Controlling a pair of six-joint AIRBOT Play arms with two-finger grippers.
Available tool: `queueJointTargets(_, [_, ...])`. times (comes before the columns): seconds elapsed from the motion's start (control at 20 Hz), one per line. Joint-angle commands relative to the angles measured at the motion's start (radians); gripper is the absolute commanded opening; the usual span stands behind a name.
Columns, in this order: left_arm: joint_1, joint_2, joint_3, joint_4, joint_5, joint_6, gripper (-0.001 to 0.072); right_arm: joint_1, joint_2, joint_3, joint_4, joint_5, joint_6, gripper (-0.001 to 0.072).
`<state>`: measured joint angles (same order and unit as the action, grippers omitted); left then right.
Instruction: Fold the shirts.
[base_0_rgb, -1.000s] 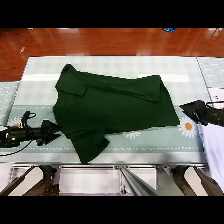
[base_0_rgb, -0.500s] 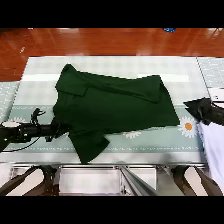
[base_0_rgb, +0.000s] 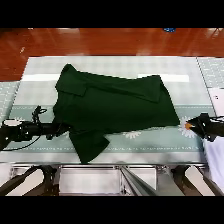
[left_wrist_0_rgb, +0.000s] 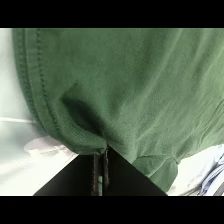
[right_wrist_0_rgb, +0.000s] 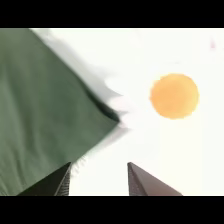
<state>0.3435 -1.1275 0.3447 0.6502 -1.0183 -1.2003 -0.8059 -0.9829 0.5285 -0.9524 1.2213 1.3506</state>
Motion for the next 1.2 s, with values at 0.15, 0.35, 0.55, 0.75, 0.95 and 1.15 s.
queueJointTargets(0.15, [-0.001, -0.001, 0.001, -0.004, -0.006, 0.003, 0.002, 0.021, -0.175, 0.038, 0.035, -0.024, -0.041, 0.0406])
queueJointTargets(0.35, [-0.001, -0.001, 0.001, -0.007, 0.009, 0.003, 0.002, 0.061, -0.275, 0.048, 0.116, -0.042, -0.087, 0.0405])
queueJointTargets(0.55, [0.001, -0.001, 0.001, -0.008, 0.014, 0.003, 0.002, 0.156, -0.349, 0.048, 0.2, -0.124, -0.106, 0.0405])
queueJointTargets(0.75, [0.001, -0.001, 0.002, -0.008, 0.014, 0.003, 0.002, 0.25, -0.36, 0.066, 0.262, -0.178, -0.134, 0.0174])
queueJointTargets(0.95, [0.095, 0.004, 0.162, -0.055, -0.078, -0.008, 0.002, 0.274, -0.333, 0.25, 0.207, 0.083, -0.143, 0.0017])
queueJointTargets(1.15, [0.117, 0.074, 0.48, -0.228, -0.189, 0.045, 0.002, 0.333, -0.184, 0.606, 0.19, 0.099, -0.06, 0.0017])
